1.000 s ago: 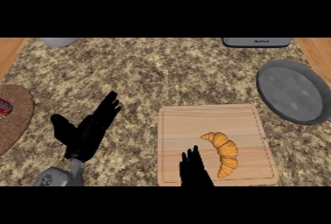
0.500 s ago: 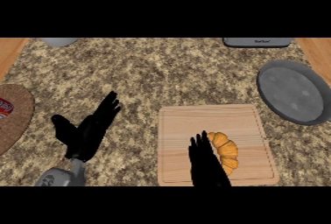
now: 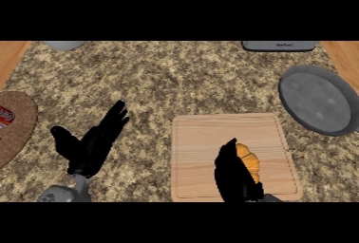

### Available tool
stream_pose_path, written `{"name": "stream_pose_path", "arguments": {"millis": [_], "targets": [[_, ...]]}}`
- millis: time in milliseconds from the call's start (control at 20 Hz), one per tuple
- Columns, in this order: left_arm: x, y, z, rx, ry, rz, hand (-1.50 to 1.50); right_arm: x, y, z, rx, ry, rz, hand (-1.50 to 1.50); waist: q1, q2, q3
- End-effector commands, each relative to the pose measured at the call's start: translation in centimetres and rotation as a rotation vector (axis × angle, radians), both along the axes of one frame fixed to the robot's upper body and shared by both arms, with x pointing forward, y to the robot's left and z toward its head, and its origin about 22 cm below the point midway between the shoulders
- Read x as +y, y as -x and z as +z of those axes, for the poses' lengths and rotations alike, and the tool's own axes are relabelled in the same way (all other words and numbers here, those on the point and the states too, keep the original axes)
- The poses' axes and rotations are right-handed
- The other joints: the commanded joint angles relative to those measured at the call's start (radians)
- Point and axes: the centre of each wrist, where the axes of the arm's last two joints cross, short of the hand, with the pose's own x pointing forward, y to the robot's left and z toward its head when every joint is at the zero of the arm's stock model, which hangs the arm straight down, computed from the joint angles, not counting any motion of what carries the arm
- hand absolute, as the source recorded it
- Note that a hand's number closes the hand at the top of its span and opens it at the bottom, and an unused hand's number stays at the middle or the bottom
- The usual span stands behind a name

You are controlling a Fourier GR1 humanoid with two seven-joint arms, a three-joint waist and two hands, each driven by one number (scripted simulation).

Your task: Pick the croissant from the cutting board and place it in the pan

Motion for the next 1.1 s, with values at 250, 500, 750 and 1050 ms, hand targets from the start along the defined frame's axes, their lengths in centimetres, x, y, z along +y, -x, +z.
{"name": "stream_pose_path", "arguments": {"millis": [250, 500, 750, 1050], "targets": [[0.4, 0.8, 0.0, -0.004, -0.001, -0.015, 0.0, 0.4, -1.6, -0.6, -0.051, 0.007, 0.193, 1.5, 0.003, 0.0, 0.0], [-0.5, -0.6, 0.5, -0.01, -0.011, 0.004, 0.0, -0.3, -1.5, -2.9, -0.077, 0.011, 0.256, 1.5, -0.001, 0.0, 0.0], [1.0, 0.5, -0.2, -0.008, 0.004, 0.072, 0.0, -1.1, -4.0, -0.1, -0.008, -0.58, -0.426, 1.5, -0.076, 0.005, 0.009], [0.1, 0.1, 0.0, 0.003, 0.008, 0.049, 0.0, -0.6, -4.8, 4.8, -0.341, -0.975, -0.673, 1.5, -0.044, -0.005, 0.002]]}}
